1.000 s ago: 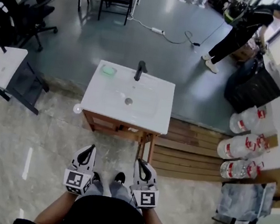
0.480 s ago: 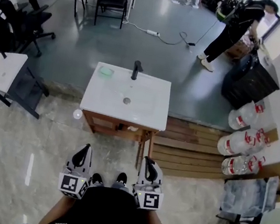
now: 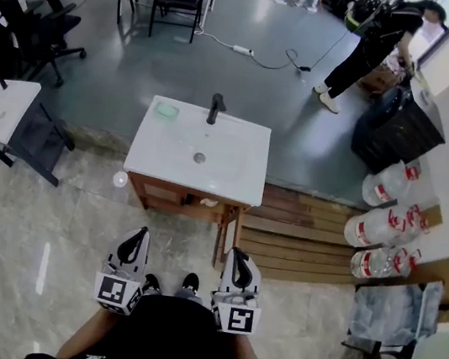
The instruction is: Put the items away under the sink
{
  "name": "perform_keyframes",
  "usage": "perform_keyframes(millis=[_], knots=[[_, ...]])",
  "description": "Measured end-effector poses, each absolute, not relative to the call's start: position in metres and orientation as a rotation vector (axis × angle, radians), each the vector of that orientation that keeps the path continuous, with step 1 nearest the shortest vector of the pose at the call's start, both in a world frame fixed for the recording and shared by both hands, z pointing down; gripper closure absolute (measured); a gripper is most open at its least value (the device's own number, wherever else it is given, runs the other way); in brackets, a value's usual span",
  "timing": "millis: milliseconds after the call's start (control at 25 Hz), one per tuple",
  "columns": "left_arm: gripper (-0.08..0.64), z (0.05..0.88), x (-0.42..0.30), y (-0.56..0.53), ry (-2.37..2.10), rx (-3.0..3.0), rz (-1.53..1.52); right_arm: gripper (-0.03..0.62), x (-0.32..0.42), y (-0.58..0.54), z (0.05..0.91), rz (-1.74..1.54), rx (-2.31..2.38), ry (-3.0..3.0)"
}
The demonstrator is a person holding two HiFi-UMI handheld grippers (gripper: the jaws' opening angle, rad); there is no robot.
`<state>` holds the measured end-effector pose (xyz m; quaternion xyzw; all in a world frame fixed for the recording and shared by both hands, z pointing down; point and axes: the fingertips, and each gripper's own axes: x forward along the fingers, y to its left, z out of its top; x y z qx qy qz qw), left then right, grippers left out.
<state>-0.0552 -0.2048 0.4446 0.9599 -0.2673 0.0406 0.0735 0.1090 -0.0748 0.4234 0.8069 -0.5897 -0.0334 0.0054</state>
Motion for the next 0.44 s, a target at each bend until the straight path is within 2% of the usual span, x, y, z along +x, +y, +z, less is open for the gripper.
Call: perform_keyframes(millis=[440], knots=[[0.555, 0.4427, -0.0604, -0.2033, -0.811, 2.880, 0.131, 0.574, 0.1031, -0.0716, 0.4224, -0.127, 2.535, -1.846]])
